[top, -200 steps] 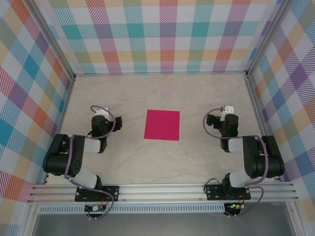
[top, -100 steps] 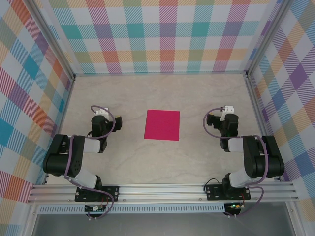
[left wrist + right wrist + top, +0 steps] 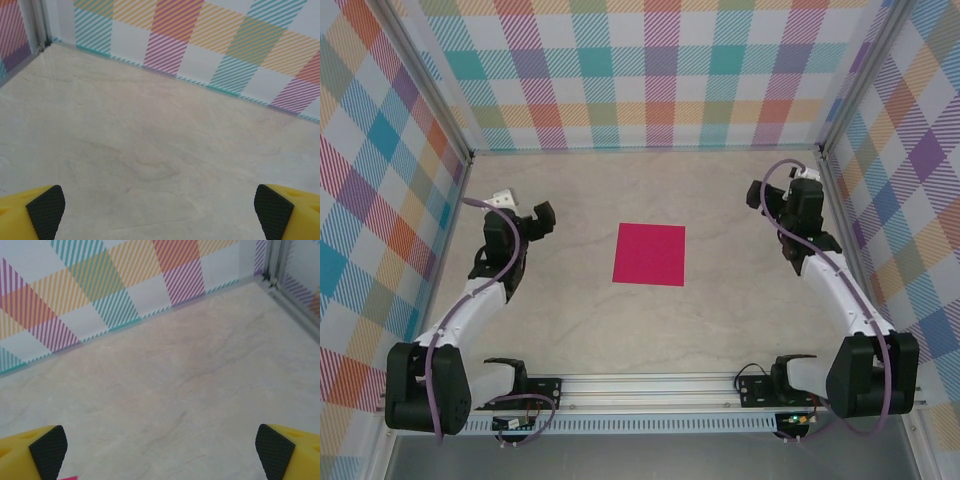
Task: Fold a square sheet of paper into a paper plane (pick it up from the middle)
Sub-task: Move the square sheet of paper to the center of the table.
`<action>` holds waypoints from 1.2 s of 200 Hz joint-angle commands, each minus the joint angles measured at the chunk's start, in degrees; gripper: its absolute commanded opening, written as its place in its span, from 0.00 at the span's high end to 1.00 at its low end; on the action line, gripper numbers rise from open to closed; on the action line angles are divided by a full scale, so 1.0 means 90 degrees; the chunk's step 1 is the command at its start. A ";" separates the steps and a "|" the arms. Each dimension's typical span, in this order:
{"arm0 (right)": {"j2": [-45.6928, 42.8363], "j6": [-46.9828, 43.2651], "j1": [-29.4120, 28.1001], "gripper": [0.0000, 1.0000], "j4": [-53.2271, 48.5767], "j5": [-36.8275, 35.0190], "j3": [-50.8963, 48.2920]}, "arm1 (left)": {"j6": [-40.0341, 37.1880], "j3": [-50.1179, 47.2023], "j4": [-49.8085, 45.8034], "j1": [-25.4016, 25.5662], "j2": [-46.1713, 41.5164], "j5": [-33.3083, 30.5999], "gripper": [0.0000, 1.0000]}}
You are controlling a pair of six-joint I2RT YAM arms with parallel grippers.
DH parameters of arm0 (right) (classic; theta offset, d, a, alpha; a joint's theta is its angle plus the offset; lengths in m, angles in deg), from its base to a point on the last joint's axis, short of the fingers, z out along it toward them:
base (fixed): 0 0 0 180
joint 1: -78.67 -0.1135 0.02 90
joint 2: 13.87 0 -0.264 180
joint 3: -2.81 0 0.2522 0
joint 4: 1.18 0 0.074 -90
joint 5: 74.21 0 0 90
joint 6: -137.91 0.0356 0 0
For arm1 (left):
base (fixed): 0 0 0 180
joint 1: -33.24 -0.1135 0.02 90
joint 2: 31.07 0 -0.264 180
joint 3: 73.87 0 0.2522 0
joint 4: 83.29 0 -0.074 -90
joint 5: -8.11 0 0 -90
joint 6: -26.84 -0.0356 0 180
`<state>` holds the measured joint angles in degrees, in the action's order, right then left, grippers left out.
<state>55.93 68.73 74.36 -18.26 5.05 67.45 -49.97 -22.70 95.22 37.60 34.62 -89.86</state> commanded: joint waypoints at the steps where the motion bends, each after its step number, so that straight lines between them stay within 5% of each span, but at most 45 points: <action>1: 0.0235 0.1306 -0.0210 0.00 -0.1715 0.0909 0.0162 | 0.0980 0.0541 -0.1561 -0.0035 -0.0262 0.0690 0.00; 58: 0.1314 0.2003 -0.2045 0.00 -0.1925 0.1662 0.0729 | 0.1104 0.1920 -0.4195 -0.0036 -0.0375 0.0662 0.00; 116: 0.3312 0.2258 -0.3383 0.00 -0.1908 0.1959 0.2170 | 0.0803 0.1986 -0.4391 -0.0041 -0.0114 0.0603 0.00; 187: 0.5630 0.2370 -0.3792 0.01 -0.2387 0.2529 0.4301 | 0.0647 0.1918 -0.4277 -0.0044 0.0015 0.0548 0.00; 240: 0.6062 0.2194 -0.3866 0.02 -0.3005 0.2384 0.4492 | 0.0606 0.1964 -0.4259 -0.0044 0.0247 0.0776 0.00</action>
<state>109.22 89.21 40.28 -39.50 26.38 107.16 -43.33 -5.76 57.17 37.60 35.50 -84.31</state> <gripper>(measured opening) 0.985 0.999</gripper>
